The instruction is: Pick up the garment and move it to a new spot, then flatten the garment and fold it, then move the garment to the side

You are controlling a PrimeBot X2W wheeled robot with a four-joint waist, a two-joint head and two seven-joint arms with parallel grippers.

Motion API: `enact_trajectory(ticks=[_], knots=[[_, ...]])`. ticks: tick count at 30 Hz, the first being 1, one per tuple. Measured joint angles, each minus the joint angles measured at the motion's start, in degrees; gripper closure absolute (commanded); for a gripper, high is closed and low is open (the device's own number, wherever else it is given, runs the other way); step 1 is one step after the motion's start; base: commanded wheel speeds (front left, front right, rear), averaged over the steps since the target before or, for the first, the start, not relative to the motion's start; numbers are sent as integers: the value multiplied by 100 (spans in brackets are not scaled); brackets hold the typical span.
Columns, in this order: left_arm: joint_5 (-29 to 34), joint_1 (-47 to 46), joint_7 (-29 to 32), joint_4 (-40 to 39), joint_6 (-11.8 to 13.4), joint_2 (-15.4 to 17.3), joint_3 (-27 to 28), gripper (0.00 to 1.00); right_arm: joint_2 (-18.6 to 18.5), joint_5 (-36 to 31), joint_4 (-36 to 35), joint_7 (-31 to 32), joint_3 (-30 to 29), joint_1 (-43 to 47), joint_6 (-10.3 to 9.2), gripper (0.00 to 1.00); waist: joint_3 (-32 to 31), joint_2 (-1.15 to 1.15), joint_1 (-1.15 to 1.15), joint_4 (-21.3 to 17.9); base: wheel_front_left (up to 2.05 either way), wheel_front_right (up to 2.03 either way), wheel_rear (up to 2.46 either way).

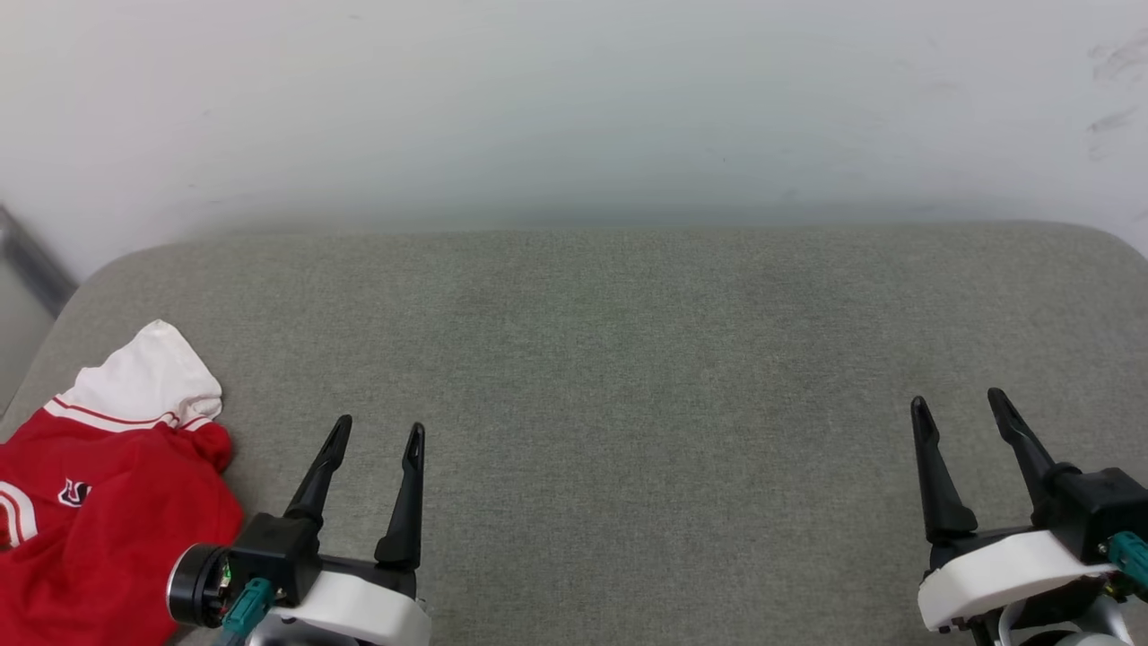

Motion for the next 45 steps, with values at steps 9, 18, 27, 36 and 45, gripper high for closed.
enact_trajectory(ticks=[9,18,27,36,45], knots=[[2,16,-30,130,-7,-27,-16,0,0,-113,-22,-23,19,32,0,0,-34,0,-1,232,0,0,0],[-44,-27,-30,304,-13,-12,21,0,1,-78,-85,-9,243,35,0,0,-34,0,-1,765,0,0,0],[-47,-53,-30,319,14,47,202,0,2,-57,-58,-12,548,8,0,0,-22,0,0,1553,0,0,0],[-88,-49,-30,337,68,87,405,0,3,-74,-77,-12,806,-48,1,0,-22,0,0,2302,0,0,0],[-119,-2,-30,343,69,97,505,0,7,-56,-101,-3,962,-104,1,0,30,0,0,2743,0,0,0]])
